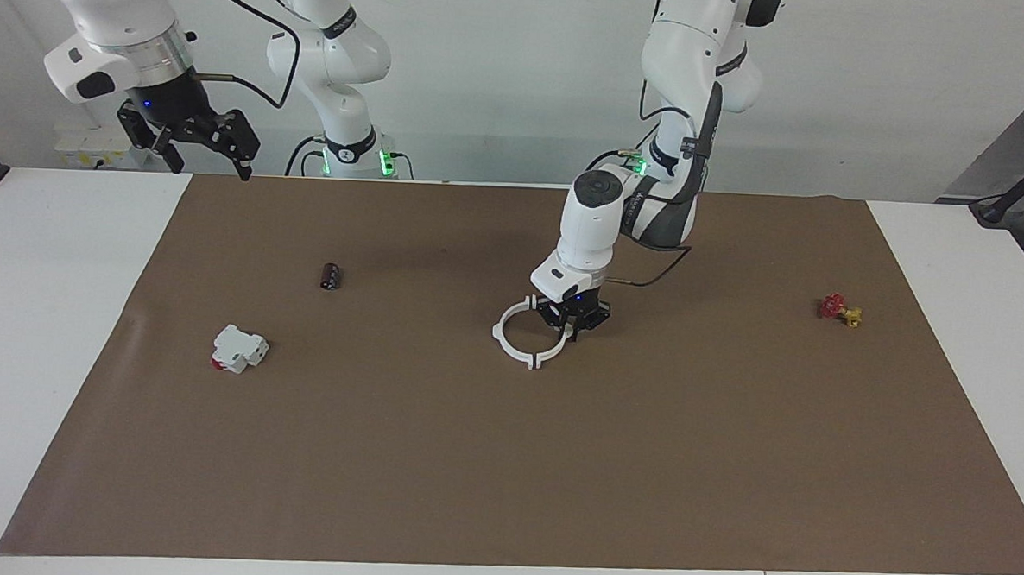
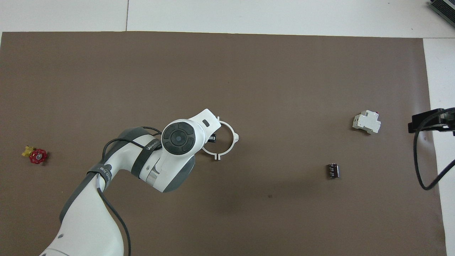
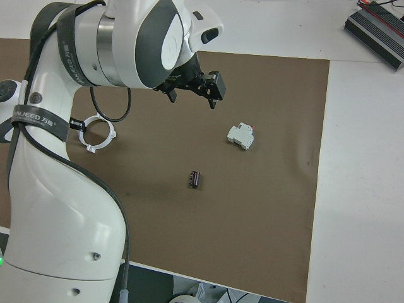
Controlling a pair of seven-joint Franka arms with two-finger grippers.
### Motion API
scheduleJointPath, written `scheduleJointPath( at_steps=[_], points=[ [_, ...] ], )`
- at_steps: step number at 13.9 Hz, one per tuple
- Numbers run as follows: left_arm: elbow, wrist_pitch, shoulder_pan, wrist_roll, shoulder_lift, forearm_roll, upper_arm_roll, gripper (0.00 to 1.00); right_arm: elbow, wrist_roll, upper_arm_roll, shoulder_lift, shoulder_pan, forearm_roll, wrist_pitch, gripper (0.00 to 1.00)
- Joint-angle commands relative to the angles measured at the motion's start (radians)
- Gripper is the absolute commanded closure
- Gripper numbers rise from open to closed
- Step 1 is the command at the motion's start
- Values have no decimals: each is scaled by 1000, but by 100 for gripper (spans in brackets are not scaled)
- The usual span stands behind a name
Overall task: Assemble drain pipe with both arms
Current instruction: 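Press the two clamp halves together with the left gripper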
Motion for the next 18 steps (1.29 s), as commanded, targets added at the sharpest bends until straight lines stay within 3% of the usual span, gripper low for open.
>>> scheduleJointPath(
  at_steps=[1,18],
  points=[
    [-34,38,-24,-27,-11,23,15,100,-27,-9,3,-21,0,-6,21,0],
    [-48,78,-26,-34,-10,23,15,100,-27,-9,4,-21,0,-6,22,0]
  ],
)
